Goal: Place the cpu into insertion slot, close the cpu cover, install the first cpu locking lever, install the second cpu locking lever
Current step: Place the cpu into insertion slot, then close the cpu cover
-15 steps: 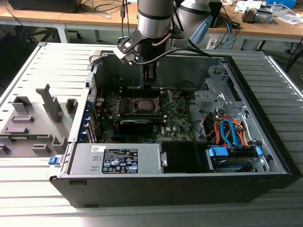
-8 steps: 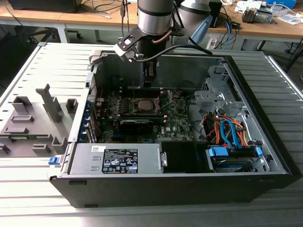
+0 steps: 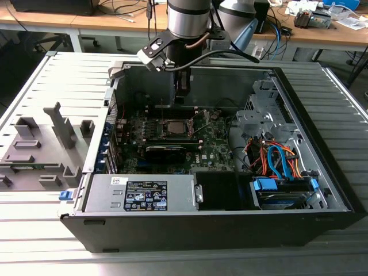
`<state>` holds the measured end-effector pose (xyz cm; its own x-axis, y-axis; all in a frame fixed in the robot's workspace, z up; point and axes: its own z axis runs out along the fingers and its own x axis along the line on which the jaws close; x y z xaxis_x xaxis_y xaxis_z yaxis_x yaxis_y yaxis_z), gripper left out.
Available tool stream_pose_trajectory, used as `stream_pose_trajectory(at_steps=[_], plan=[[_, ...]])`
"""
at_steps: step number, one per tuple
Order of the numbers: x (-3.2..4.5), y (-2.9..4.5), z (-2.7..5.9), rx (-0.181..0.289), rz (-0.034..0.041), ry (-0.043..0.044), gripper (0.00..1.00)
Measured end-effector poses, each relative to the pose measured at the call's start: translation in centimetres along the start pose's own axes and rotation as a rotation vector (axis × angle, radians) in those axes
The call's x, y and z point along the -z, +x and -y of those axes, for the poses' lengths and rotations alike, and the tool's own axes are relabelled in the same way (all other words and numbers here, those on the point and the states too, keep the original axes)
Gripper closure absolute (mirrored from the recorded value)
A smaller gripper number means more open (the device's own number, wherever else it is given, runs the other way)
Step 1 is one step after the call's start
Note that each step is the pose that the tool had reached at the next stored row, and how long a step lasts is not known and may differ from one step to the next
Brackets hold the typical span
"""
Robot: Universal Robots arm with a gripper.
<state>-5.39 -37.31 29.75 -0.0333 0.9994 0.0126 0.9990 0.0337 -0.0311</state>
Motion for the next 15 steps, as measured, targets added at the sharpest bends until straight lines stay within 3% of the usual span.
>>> stream_pose_trajectory(at_steps=[15], plan=[[0.16, 0.0, -0.04, 0.0, 0.0001, 0.0001, 0.89]])
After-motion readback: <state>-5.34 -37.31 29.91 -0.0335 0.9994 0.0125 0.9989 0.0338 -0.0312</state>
